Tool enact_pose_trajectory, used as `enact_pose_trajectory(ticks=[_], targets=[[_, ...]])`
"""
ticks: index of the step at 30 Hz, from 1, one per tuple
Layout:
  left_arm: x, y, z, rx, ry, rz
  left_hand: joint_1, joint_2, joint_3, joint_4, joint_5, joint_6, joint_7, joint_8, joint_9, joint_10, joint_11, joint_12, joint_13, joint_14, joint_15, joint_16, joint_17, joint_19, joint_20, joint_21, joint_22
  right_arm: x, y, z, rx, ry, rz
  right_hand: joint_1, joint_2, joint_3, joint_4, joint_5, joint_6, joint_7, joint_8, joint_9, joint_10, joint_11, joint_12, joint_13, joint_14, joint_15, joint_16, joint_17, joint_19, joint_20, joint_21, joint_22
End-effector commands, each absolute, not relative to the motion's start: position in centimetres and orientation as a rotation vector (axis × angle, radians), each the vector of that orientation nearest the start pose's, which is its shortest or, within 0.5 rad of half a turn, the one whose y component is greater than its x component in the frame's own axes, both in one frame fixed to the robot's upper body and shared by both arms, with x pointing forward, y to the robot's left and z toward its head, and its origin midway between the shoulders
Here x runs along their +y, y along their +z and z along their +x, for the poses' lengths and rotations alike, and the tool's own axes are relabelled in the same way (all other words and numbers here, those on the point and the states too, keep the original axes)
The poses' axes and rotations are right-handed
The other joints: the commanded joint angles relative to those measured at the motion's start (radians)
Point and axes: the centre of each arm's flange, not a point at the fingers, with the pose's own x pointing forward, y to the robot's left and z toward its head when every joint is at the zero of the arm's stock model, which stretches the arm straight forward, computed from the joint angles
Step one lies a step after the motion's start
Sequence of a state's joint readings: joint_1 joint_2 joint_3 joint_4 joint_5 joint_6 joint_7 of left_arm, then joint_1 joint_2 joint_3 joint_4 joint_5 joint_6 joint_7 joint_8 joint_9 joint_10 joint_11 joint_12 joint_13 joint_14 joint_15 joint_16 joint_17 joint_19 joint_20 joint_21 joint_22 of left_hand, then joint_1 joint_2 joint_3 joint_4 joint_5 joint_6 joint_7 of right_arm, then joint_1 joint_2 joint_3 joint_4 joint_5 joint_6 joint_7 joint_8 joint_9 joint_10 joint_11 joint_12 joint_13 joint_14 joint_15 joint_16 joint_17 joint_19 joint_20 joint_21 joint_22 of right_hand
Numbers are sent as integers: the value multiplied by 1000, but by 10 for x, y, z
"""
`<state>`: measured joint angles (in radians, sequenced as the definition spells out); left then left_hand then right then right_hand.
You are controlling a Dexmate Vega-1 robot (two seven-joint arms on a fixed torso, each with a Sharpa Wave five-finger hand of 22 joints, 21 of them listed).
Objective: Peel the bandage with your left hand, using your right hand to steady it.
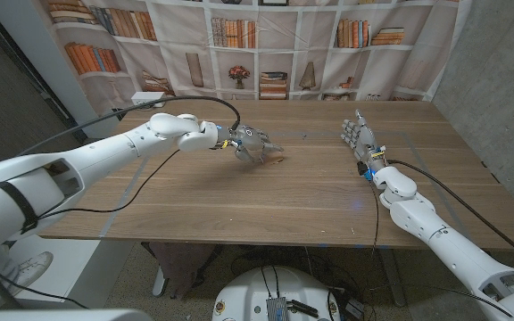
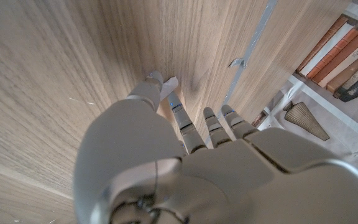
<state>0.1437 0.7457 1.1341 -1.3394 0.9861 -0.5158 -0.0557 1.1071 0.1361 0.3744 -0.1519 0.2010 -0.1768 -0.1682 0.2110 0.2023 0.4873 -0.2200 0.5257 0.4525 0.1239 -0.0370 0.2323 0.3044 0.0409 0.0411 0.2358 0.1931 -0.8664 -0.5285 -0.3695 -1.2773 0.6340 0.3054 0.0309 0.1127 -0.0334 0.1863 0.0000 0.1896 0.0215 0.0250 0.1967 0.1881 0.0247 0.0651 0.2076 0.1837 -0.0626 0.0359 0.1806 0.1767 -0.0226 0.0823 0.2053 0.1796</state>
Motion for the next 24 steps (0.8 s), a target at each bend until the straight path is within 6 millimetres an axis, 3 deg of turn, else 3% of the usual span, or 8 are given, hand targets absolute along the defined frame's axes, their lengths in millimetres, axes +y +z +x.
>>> enact_pose_trajectory(ticks=[1,24], targets=[[138,45,643,-990,-502,2264,9,-4,8,-4,-2,-16,-13,4,3,13,-1,9,5,5,-165,2,5,9,-7,6,3,-304,-49,653,-576,204,28,2,12,2,-3,3,-3,-1,1,4,-6,-2,0,3,-9,2,0,3,-4,4,-3,1],[137,34,643,-956,-541,2256,13,-7,13,3,-9,37,-29,12,3,26,-1,30,14,35,-170,4,11,19,-7,8,3,-304,-52,649,-575,207,31,3,15,1,-5,3,-3,-3,1,4,-6,-2,0,3,-7,1,2,3,-2,3,-4,1]])
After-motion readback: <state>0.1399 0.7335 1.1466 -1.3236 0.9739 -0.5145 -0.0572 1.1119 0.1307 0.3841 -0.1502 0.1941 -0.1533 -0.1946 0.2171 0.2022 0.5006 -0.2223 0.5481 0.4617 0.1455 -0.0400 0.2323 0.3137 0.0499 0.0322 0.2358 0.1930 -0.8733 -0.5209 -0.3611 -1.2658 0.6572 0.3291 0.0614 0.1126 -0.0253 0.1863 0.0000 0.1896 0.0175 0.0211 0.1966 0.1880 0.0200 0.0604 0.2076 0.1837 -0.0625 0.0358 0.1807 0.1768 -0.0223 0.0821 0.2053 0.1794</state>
